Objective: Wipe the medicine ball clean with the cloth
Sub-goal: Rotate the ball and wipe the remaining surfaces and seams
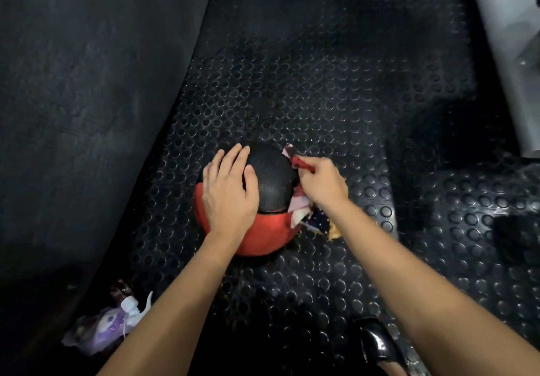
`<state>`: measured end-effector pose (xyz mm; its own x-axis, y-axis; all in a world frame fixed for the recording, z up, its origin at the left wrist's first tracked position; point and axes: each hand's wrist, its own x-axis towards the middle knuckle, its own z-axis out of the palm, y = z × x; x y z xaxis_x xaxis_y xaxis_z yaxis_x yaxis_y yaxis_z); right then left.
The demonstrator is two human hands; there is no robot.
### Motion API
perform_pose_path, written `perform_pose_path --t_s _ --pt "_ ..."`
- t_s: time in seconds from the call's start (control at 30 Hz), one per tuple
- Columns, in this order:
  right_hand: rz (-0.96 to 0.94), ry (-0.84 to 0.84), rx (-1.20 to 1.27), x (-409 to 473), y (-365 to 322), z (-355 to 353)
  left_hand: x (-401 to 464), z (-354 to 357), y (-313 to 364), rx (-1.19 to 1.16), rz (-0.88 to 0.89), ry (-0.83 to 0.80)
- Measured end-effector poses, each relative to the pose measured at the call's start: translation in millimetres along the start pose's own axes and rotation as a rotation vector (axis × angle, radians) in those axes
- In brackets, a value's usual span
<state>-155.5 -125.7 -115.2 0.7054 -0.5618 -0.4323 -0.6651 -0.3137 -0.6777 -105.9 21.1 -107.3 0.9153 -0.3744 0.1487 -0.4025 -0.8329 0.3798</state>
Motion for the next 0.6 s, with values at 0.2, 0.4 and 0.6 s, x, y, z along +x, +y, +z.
perform_pose_path --t_s 0.2,0.4,0.6 --pt "-0.299 0.173 -0.032 -59.6 5.0 13.6 -1.9 -2.5 -4.4 -0.036 0.037 0.007" --pt "-0.023 0.024 0.041 -4.3 9.4 4.2 -0.3 2.3 4.3 -0.01 0.022 0.014" --pt "-0.207 0.158 0.03 -56.3 14.3 14.9 -6.3 -0.5 -2.3 -0.049 0.018 0.02"
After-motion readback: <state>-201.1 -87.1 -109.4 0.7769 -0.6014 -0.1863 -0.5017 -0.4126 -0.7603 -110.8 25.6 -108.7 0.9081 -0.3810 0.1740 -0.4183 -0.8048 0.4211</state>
